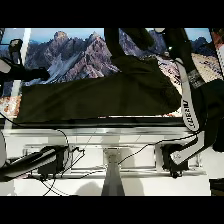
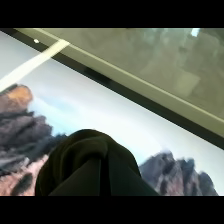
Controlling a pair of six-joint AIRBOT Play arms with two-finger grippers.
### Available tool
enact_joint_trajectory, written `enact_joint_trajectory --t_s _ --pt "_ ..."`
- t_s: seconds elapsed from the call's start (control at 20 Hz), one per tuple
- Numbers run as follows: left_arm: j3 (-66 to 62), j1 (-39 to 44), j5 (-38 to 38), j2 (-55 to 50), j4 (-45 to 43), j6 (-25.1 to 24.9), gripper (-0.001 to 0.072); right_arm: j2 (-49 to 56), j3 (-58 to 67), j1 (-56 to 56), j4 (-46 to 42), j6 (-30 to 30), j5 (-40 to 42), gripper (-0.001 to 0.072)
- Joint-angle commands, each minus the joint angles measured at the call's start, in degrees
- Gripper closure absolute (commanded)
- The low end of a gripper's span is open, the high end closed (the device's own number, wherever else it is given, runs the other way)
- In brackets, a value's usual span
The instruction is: Fold the clothes and pants, and hang the long-sleeved shirts on hangers.
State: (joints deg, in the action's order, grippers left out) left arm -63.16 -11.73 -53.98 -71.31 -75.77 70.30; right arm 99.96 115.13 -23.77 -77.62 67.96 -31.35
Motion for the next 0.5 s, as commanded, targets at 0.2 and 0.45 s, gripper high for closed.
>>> enact_joint_trajectory --t_s 0.2,0.45 --pt "-0.1 -0.9 2.2 0.9 -0.9 3.2 0.0018 0.2 0.0 -15.8 1.6 -3.0 3.5 0.0685" --pt "-0.1 -5.6 2.1 2.3 -0.6 3.2 0.0018 0.6 -1.0 -18.9 1.0 -3.2 3.9 0.0686"
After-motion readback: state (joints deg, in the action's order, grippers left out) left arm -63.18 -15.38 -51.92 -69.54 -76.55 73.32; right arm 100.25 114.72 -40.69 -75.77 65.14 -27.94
